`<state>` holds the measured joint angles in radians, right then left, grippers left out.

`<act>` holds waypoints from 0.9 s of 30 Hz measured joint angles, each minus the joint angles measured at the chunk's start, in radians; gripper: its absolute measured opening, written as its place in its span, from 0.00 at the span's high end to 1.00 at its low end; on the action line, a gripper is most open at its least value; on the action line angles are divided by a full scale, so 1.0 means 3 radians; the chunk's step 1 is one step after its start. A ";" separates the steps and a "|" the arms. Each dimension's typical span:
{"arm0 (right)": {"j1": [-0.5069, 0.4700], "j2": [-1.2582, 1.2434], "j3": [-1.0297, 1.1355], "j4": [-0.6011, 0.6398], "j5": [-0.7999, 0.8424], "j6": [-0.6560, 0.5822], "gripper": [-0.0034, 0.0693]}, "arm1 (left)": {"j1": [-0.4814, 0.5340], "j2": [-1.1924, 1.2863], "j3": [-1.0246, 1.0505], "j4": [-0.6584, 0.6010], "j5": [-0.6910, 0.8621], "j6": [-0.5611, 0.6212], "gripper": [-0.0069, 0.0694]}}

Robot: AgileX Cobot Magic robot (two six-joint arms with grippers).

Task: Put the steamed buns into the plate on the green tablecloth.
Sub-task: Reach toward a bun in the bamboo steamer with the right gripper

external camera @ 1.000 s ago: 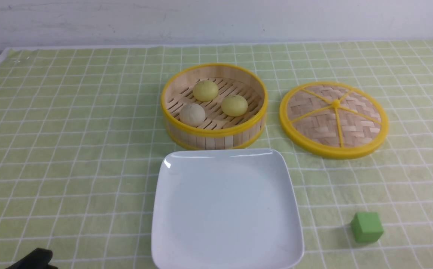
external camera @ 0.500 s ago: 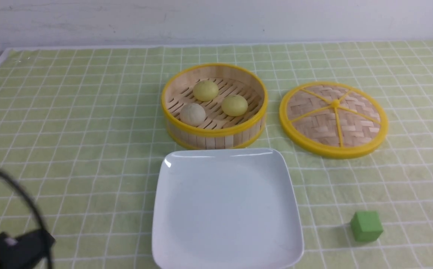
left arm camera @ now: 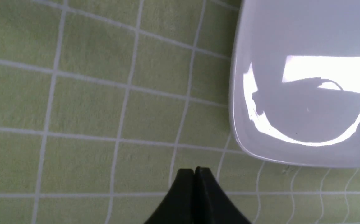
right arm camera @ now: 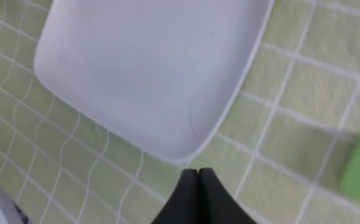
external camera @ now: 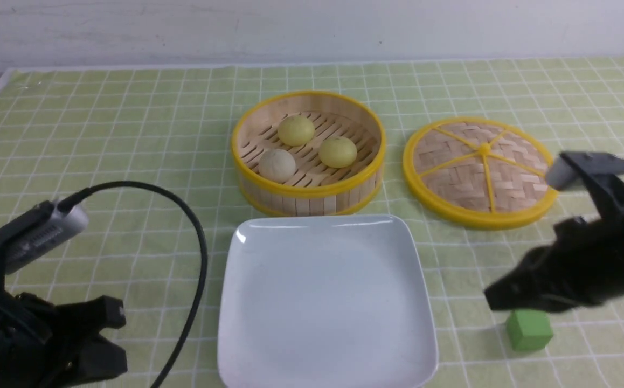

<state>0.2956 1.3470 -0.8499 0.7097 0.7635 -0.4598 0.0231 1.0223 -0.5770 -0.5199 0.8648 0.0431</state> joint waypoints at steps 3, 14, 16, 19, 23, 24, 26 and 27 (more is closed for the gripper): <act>0.0158 0.0390 -0.0409 -0.0067 -0.0178 -0.0038 0.95 | 0.0000 0.0000 -0.0007 0.0000 -0.0045 0.0010 0.88; 0.0434 0.2002 -0.2397 -0.0540 -0.0350 0.0144 0.63 | 0.0000 0.0003 -0.0007 0.0000 -0.0117 0.0023 0.70; 0.0434 0.2202 -0.2662 -0.0599 -0.0350 0.0171 0.57 | 0.0000 0.0003 -0.0007 0.0000 -0.0121 0.0025 0.65; 0.0434 0.2622 -0.3195 -0.0675 -0.0400 0.0193 0.45 | 0.0000 0.0003 -0.0007 0.0000 -0.0125 0.0025 0.58; 0.0434 0.2950 -0.3564 -0.0848 -0.0523 0.0205 0.41 | 0.0000 0.0009 -0.0007 0.0000 -0.0125 0.0025 0.55; 0.0434 0.2972 -0.3573 -0.0869 -0.0538 0.0205 0.41 | 0.0000 0.0009 -0.0007 0.0000 -0.0125 0.0025 0.55; 0.0434 0.3074 -0.3618 -0.0963 -0.0620 0.0207 0.41 | 0.0000 0.0013 -0.0007 0.0000 -0.0127 0.0025 0.55; 0.0434 0.3119 -0.3626 -0.0993 -0.0634 0.0207 0.42 | 0.0000 0.0013 -0.0007 0.0000 -0.0127 0.0025 0.54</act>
<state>0.4257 2.2828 -1.9376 0.4120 0.5732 -0.3976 0.0231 1.0263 -0.5791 -0.5199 0.8267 0.0506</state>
